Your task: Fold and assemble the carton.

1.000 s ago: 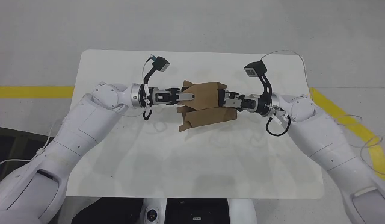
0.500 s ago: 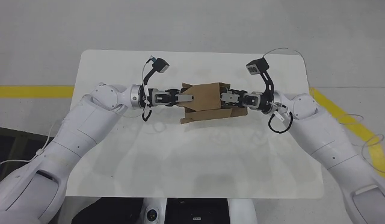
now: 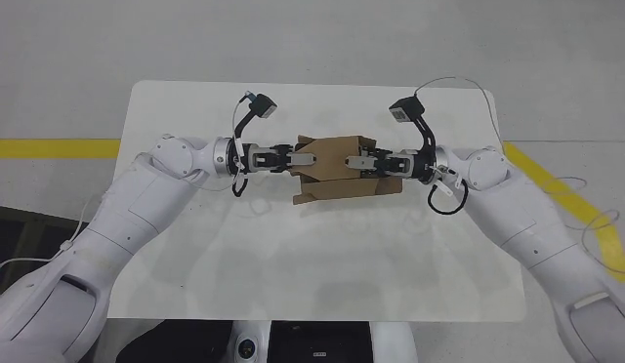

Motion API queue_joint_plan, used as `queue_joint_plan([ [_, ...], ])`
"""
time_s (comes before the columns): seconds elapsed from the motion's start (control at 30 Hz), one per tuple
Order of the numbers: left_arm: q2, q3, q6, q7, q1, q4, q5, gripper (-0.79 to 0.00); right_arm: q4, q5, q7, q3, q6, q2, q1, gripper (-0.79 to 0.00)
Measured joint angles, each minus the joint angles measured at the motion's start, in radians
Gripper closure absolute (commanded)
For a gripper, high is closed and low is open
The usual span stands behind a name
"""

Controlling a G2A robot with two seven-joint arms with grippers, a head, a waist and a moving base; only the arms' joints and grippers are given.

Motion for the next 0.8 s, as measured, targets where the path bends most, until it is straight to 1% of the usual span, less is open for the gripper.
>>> queue_joint_plan([
  [0.2,-0.001,0.002,0.005,-0.006,0.001,-0.004,-0.013,0.000,0.015,-0.018,0.006,-0.022,0.006,-0.006,0.020,-0.262],
  [0.3,-0.002,-0.001,0.016,-0.016,0.008,-0.006,-0.051,0.000,0.022,-0.024,0.003,-0.033,0.003,-0.008,0.027,-0.209],
  [0.4,-0.002,-0.005,0.027,-0.027,0.009,-0.012,-0.060,0.000,0.030,-0.027,0.001,-0.041,0.001,-0.010,0.034,-0.175],
  [0.5,-0.002,-0.007,0.033,-0.033,0.012,-0.016,-0.058,0.000,0.034,-0.027,-0.001,-0.050,-0.001,-0.012,0.039,-0.092],
  [0.53,-0.002,-0.008,0.034,-0.034,0.013,-0.017,-0.058,0.000,0.035,-0.026,-0.001,-0.052,-0.001,-0.012,0.040,-0.034],
  [0.57,-0.002,-0.009,0.036,-0.036,0.014,-0.017,-0.057,0.000,0.037,-0.026,-0.001,-0.054,-0.001,-0.012,0.042,0.000],
  [0.8,-0.002,-0.011,0.044,-0.045,0.019,-0.023,-0.051,0.000,0.046,-0.021,-0.003,-0.065,-0.003,-0.012,0.051,0.000],
])
